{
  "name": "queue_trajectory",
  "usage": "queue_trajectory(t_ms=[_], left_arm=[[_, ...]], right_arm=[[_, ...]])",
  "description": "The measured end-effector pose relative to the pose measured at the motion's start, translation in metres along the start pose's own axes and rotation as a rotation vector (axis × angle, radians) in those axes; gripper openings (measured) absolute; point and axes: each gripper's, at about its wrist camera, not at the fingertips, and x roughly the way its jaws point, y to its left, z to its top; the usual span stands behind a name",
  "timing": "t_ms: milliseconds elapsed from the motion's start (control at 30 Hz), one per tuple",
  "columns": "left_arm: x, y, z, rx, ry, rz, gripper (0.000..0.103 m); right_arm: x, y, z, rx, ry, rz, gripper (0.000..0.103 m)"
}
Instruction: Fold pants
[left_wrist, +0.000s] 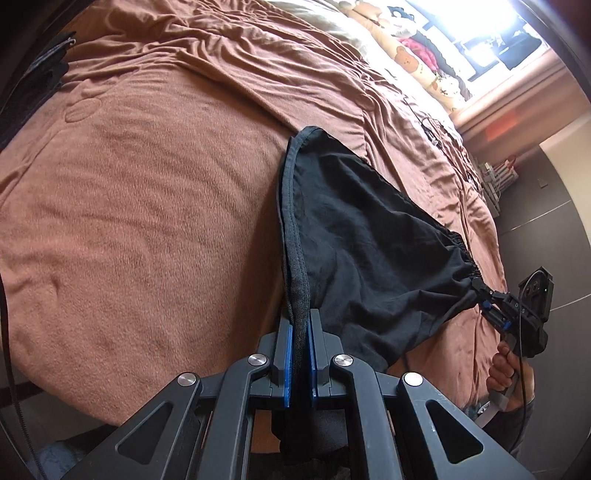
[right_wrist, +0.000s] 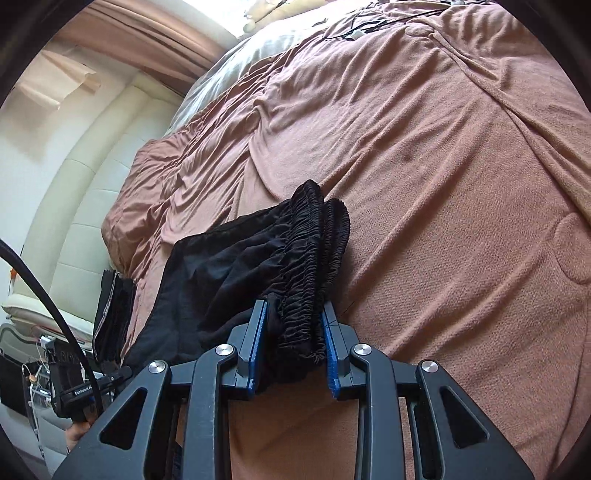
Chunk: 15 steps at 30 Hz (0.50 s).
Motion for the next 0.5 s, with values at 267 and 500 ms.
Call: queue_trajectory(t_ms=[267, 500], left_arm=[[0.013, 0.007, -0.011, -0.016, 0.039, -0.013, 0.008], [0.028, 0.018, -0.001, -0.026, 0.036, 0.011, 0.047]], right_arm=[[-0.009, 0.001, -0.008, 0.0, -0.004, -0.068, 0.026], [-0.024, 0.009, -0.012, 0.012, -0.05, -0.222, 0.038]])
